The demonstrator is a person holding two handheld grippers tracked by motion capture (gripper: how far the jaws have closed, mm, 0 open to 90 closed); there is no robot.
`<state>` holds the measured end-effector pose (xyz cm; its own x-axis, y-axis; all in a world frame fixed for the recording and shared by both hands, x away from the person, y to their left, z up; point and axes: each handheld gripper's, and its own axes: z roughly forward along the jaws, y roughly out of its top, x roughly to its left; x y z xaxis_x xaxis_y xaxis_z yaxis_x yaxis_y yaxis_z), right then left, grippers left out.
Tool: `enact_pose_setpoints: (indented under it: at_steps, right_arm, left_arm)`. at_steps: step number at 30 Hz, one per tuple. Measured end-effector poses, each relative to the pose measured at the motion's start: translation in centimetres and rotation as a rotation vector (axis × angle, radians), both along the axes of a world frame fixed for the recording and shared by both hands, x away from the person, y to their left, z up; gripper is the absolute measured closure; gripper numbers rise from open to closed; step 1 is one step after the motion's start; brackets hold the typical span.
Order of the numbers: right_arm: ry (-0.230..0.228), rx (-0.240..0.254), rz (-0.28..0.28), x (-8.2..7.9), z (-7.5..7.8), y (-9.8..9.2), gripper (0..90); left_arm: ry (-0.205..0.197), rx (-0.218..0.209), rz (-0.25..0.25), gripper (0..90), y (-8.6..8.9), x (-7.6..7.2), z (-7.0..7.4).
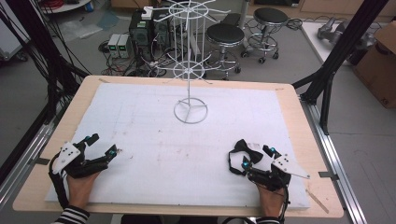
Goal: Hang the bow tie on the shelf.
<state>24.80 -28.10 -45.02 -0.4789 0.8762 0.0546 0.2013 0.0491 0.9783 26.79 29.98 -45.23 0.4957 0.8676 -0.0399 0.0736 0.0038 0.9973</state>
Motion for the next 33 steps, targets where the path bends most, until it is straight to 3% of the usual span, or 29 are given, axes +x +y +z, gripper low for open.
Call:
enact_pose_setpoints:
  at_steps: [27, 31, 33]
  right_arm:
    - [-0.007, -0.004, 0.007, 0.01, 0.07, -0.02, 10.1]
    - [0.036, 0.002, 0.034, 0.34, 0.34, -0.03, 10.1]
    - [0.033, -0.012, 0.044, 0.36, 0.74, -0.01, 10.1]
  left_arm:
    - [-0.013, 0.005, 0.014, 15.9, -0.1, -0.14, -0.01]
    - [-0.012, 0.01, 0.014, 15.9, -0.09, -0.15, 0.0]
    - [-0.012, 0.012, 0.014, 15.9, -0.09, -0.15, 0.0]
